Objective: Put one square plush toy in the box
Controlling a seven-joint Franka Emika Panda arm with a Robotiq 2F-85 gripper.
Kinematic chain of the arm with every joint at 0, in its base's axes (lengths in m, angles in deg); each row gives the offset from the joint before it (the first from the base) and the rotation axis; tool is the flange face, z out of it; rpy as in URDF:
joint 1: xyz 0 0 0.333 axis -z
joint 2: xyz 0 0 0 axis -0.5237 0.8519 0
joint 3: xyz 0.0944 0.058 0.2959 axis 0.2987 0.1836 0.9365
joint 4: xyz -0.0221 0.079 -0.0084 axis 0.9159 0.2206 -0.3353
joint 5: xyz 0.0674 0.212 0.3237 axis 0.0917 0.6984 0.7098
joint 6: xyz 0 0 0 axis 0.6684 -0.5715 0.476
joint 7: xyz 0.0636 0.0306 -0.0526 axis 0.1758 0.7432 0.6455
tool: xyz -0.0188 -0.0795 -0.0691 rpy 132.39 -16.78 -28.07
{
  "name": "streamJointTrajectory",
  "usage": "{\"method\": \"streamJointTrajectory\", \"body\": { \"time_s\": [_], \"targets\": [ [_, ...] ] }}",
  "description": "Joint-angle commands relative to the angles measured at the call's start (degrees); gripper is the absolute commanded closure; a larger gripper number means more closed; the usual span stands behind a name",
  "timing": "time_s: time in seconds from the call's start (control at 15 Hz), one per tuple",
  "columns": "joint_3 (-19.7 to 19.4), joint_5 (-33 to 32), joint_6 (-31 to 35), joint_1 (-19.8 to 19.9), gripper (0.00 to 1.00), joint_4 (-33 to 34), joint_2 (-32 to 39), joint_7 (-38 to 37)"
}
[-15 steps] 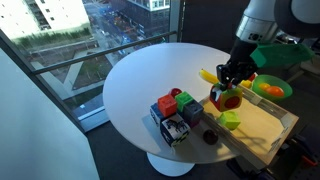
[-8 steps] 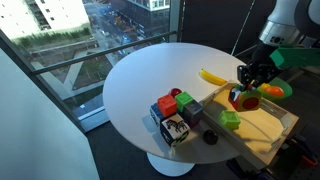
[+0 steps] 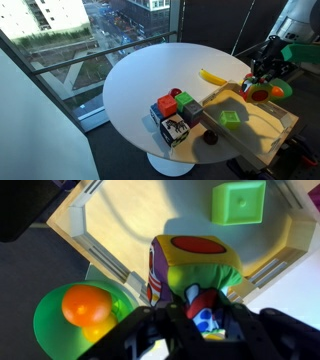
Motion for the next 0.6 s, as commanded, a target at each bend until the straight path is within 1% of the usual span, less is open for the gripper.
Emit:
{"method": "streamJointTrajectory", "body": {
  "time_s": [0.0, 0.27, 0.4, 0.47, 0.53],
  "targets": [
    [-0.4, -1.8, 4.3, 1.4, 0.91, -1.4, -1.3, -2.5],
    [-0.3, -2.1, 8.4, 2.0, 0.90, -2.1, -1.1, -2.7],
    [-0.2, -2.3, 9.3, 2.2, 0.90, -2.3, -1.1, -3.0],
    [-0.2, -2.3, 9.4, 2.2, 0.88, -2.4, -1.2, -3.1],
    [-0.2, -2.2, 9.4, 2.1, 0.42, -2.4, -1.3, -3.3]
  ]
}}
